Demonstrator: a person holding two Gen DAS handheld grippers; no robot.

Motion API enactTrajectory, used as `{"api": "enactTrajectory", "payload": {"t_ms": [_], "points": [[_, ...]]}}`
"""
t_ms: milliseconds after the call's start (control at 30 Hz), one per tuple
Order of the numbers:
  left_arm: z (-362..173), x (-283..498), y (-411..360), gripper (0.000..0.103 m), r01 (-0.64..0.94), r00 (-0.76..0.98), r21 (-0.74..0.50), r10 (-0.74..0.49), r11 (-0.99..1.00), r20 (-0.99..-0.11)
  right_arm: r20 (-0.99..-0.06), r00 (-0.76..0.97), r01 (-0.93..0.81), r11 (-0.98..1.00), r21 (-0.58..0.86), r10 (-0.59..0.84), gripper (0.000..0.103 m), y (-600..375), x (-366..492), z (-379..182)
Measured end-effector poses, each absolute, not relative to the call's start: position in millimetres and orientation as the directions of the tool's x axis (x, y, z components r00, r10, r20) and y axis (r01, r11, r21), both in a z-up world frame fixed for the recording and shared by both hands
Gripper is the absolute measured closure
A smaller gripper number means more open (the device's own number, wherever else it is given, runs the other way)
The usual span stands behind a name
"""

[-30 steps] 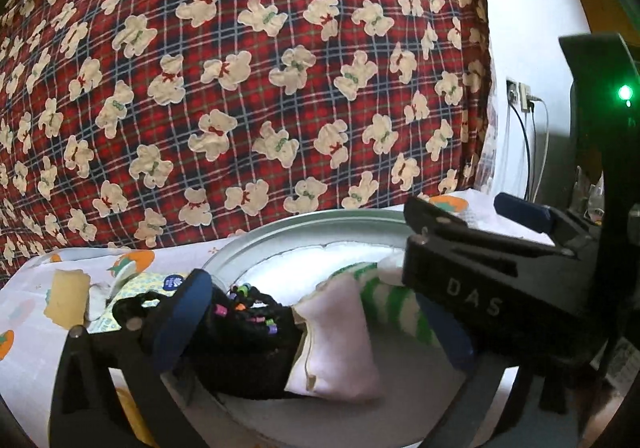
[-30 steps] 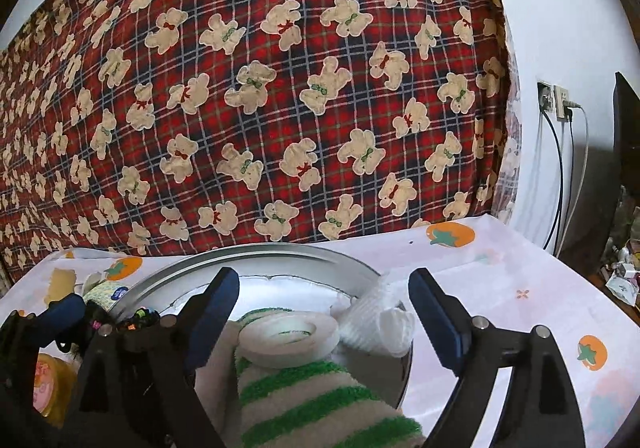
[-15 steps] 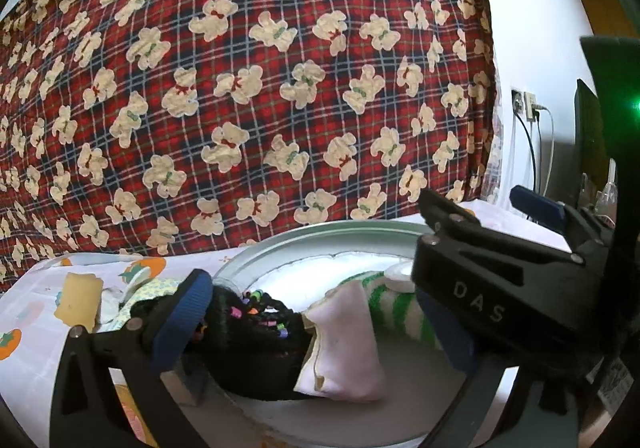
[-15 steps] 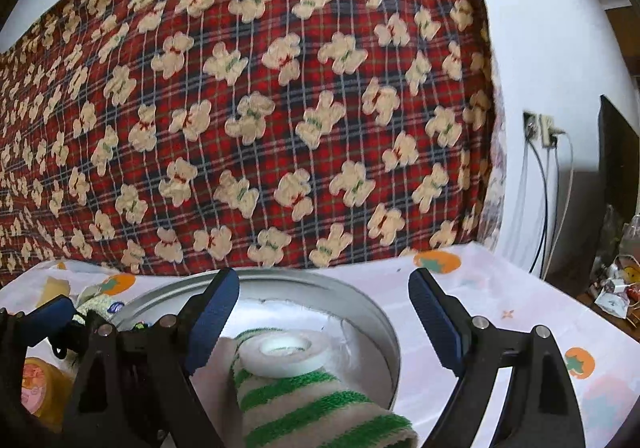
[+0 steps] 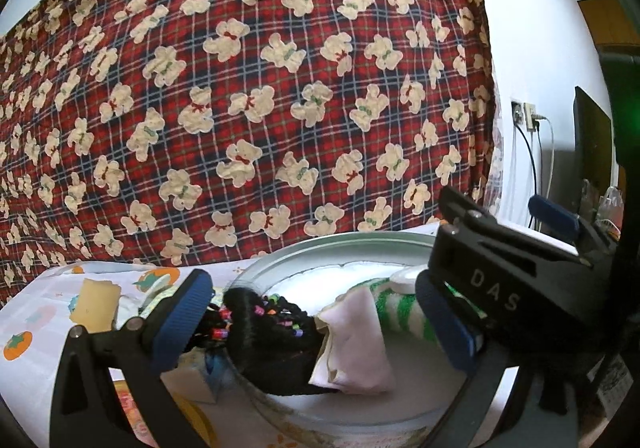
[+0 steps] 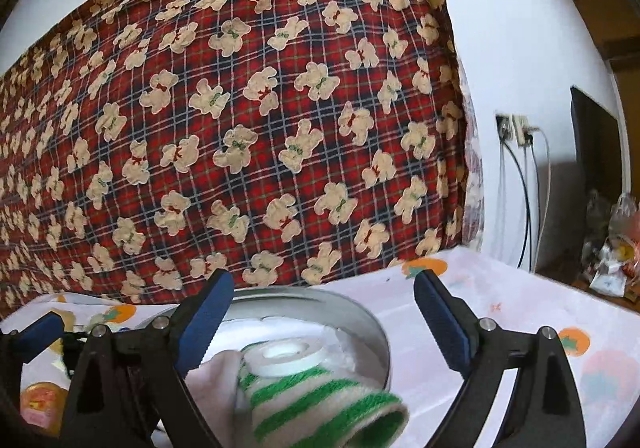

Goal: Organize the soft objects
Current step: 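Open both tools and raise them from the tin, then grasp the yellow sponge with the left tool and lift it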

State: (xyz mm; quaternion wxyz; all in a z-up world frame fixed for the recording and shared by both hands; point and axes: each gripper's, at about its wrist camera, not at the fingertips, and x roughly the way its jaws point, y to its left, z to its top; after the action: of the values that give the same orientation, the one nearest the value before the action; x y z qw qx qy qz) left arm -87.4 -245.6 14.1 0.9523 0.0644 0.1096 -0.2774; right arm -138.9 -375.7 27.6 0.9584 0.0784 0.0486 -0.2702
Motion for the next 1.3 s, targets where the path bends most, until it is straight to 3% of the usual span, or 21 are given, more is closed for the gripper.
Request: {"api": "enactTrajectory", "payload": {"t_ms": [467,733,1100,1300], "points": [[22,-104,-186,0.0,0.49,0.865,0.031,-0.482,0.871,-0.139,-0.067,0.87,0.492,0.854,0.169,-0.488,0.01,-335,-172,28],[25,-107,-149,0.0,0.471,0.881,0.076,-0.464,0.879,-0.093,-0.055,0.897,0.441,0.884,0.156,-0.438,0.01,-295,-167,29],[23,-70,-76,0.0,0.391,0.919,0.108,-0.381,0.914,-0.104,-0.071,0.948,0.316,0.939,0.132,-0.309,0.01,-218,-132,25],[18,-24,-23,0.0,0.336,0.93,0.074,-0.318,0.939,-0.185,-0.082,0.962,0.271,0.95,0.154,-0.261,0.01,-178,-109,24]]}}
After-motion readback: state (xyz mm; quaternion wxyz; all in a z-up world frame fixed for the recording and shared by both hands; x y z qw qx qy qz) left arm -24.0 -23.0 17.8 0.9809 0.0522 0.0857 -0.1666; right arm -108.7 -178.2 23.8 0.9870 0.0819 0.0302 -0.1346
